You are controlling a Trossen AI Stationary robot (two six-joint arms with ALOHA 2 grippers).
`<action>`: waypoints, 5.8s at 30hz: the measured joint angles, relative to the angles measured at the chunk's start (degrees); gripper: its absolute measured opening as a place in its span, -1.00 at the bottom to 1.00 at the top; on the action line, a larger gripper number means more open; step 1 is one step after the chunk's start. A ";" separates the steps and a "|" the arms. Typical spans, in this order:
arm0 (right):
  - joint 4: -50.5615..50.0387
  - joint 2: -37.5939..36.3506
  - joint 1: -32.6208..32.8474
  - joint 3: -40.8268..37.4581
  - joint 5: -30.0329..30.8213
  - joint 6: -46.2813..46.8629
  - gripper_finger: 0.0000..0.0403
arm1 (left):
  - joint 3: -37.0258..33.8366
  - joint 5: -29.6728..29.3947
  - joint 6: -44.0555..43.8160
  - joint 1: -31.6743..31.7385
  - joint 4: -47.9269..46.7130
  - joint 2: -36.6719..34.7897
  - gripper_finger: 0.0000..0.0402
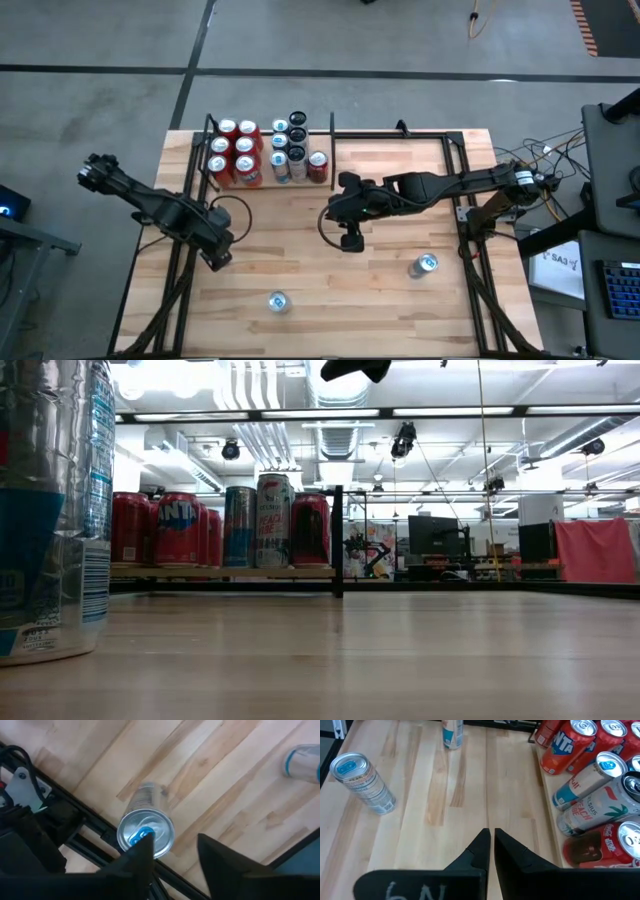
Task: Place canned beverage on shelf
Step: Put the blue soda can on the shelf beside the other aligned blue soda cans
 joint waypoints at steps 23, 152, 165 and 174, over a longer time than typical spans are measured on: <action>-0.15 0.02 0.00 -0.14 -0.03 0.17 -0.94 | -0.63 -3.06 0.81 -1.36 -3.29 5.59 0.58; -0.07 0.04 -0.02 -3.74 -0.04 1.05 -0.94 | 22.38 -33.57 56.90 32.38 -4.52 12.73 0.11; -0.07 0.04 -0.02 -3.74 -0.04 1.02 -0.94 | 22.38 -30.74 57.29 32.39 -3.31 13.78 0.11; -0.13 0.04 -0.02 -3.74 -0.04 1.03 -0.94 | 22.38 -29.90 57.26 32.37 -3.11 17.54 0.11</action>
